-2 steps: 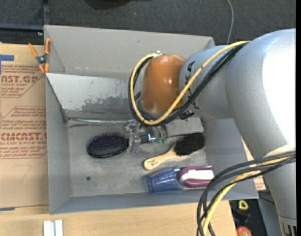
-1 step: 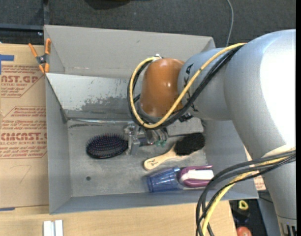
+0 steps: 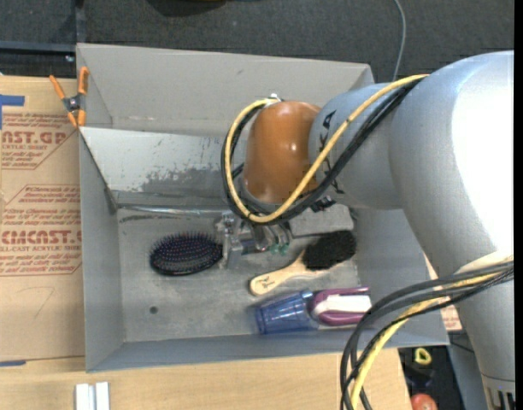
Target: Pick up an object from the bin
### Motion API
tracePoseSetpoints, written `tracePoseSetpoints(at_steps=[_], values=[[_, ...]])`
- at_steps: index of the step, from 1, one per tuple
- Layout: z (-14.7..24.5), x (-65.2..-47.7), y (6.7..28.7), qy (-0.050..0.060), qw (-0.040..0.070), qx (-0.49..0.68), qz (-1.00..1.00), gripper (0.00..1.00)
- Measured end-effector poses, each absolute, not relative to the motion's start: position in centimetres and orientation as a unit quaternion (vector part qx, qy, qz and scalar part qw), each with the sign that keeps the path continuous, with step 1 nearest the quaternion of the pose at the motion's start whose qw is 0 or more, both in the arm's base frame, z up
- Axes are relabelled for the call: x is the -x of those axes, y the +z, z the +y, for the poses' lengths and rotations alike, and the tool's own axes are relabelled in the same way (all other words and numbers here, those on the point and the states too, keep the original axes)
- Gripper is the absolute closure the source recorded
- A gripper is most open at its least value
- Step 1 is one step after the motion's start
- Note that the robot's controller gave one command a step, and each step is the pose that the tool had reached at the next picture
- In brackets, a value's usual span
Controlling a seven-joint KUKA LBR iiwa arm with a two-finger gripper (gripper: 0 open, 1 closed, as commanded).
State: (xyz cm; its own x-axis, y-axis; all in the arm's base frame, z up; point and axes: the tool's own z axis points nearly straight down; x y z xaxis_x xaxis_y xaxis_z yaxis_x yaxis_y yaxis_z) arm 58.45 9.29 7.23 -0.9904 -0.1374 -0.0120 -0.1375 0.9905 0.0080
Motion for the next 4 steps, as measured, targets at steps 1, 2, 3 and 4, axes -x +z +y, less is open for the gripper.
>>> tracePoseSetpoints(at_steps=[1, 2, 3, 4], values=[[9.7, -58.4, 7.0, 0.005, 0.007, 0.066, 0.998, 1.00], [9.6, -58.2, 7.3, 0.005, 0.006, 0.062, 0.998, 1.00], [9.4, -57.4, 11.9, 0.005, 0.008, 0.073, 0.997, 1.00], [10.3, -57.7, 8.6, 0.005, 0.003, 0.076, 0.997, 1.00]])
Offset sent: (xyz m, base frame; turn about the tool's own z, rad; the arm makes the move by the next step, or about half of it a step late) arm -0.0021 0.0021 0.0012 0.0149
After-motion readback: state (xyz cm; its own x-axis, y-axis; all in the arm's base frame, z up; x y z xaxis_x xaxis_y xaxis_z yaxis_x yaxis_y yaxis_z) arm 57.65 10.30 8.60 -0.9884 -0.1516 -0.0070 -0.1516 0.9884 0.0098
